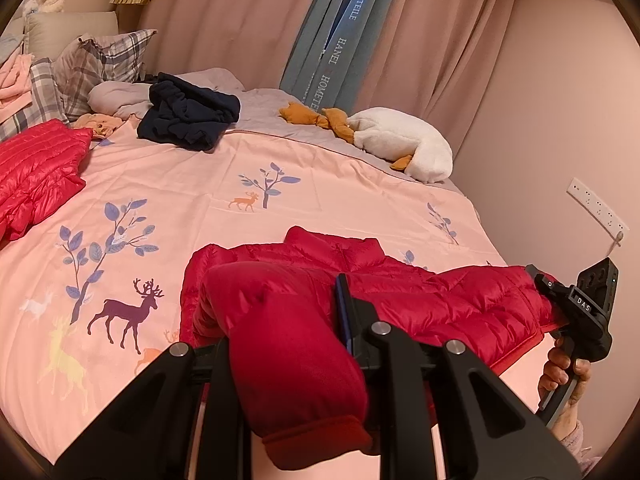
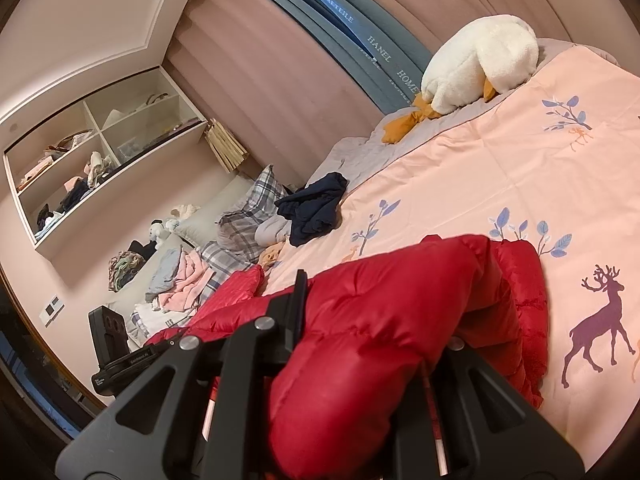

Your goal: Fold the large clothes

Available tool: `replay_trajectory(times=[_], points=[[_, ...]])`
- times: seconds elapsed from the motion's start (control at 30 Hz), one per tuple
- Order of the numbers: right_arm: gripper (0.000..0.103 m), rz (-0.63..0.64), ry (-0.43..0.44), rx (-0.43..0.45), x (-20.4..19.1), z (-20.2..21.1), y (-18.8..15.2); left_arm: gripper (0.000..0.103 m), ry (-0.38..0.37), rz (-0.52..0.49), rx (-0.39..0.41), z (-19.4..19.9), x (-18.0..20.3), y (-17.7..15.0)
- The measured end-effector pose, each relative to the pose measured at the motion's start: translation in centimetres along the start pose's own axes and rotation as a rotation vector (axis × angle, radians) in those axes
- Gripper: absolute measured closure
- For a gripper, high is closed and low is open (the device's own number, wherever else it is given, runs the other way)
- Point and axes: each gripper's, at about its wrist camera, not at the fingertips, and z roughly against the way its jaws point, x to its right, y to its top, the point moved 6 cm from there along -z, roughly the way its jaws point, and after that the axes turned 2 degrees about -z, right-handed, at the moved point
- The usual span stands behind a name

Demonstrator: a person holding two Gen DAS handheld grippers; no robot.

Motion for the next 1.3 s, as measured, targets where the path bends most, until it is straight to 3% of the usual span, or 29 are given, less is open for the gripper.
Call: replay_trajectory(times=[1.3], points=[[0.088,-0.048,-0.102,-0.059,5.1,-5.7,-0.2,0.084,0.072,0.033,-0.075,-9.1,-2.9,0.6]])
